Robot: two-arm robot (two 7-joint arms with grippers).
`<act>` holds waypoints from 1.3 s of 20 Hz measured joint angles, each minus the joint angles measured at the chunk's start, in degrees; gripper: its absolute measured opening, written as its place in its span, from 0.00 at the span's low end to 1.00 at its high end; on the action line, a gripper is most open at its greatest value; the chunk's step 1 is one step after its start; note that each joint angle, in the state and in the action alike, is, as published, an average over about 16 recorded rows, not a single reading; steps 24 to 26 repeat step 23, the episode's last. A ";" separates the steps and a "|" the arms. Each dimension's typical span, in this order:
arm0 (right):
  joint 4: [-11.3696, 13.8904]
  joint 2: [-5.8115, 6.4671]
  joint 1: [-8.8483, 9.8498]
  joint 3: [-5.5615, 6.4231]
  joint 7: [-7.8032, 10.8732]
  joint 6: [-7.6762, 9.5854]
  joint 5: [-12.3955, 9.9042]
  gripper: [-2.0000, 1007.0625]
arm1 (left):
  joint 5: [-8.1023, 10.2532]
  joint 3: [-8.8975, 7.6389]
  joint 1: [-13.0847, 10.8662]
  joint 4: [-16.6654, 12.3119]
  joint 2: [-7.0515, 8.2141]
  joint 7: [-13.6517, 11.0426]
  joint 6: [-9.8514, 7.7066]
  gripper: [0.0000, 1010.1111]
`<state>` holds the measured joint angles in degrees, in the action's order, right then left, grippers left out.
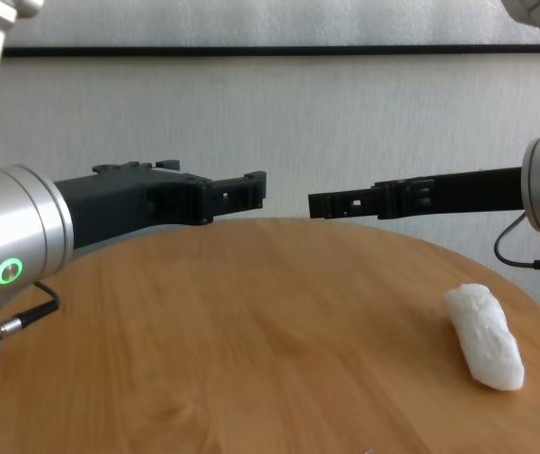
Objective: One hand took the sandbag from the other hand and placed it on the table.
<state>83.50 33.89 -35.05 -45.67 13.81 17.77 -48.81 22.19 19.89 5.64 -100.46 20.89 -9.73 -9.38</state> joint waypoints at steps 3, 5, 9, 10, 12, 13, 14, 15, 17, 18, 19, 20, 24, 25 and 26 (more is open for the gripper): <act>0.15 -0.11 0.03 -0.01 -0.16 0.35 0.16 0.99 | 0.00 0.00 0.00 0.00 0.00 0.00 0.00 0.99; 0.20 -0.14 0.04 -0.01 -0.25 0.51 0.22 0.99 | 0.00 0.00 0.00 0.00 0.00 0.00 0.00 0.99; 0.19 -0.11 0.05 -0.01 -0.19 0.49 0.19 0.99 | 0.00 0.00 0.00 0.00 0.00 0.00 0.00 0.99; 0.17 -0.09 0.06 -0.01 -0.16 0.43 0.17 0.99 | 0.00 0.00 0.00 0.00 0.00 0.00 0.00 0.99; 0.15 -0.06 0.06 0.00 -0.11 0.34 0.12 0.99 | 0.00 0.00 0.00 0.00 0.00 0.00 0.00 0.99; 0.14 -0.05 0.07 0.01 -0.09 0.29 0.11 0.99 | 0.00 0.00 0.00 0.00 0.00 0.00 0.00 0.99; 0.12 -0.04 0.07 0.01 -0.07 0.25 0.09 0.99 | 0.00 0.00 0.00 0.00 0.00 0.00 0.00 0.99; 0.11 -0.03 0.07 0.02 -0.05 0.22 0.07 0.99 | 0.00 0.00 0.00 0.00 0.00 0.00 0.00 0.99; 0.10 -0.01 0.08 0.02 -0.03 0.17 0.05 0.99 | 0.00 0.00 0.00 0.00 0.00 0.00 0.00 0.99; 0.09 0.00 0.08 0.02 -0.02 0.15 0.04 0.99 | 0.00 0.00 0.00 0.00 0.00 0.00 0.00 0.99; 0.08 0.00 0.08 0.03 -0.01 0.13 0.03 0.99 | 0.00 0.00 0.00 0.00 0.00 0.00 0.00 0.99; 0.08 0.01 0.09 0.03 -0.01 0.12 0.02 0.99 | 0.00 0.00 0.00 0.00 0.00 0.00 0.00 0.99; 0.07 0.02 0.09 0.03 0.01 0.07 0.00 0.99 | 0.00 0.00 0.00 0.00 0.00 0.00 0.00 0.99; 0.07 0.02 0.09 0.03 0.01 0.07 0.00 0.99 | 0.00 0.00 0.00 0.00 0.00 0.00 0.00 0.99; 0.07 0.02 0.09 0.03 0.01 0.07 0.00 0.99 | 0.00 0.00 0.00 0.00 0.00 0.00 0.00 0.99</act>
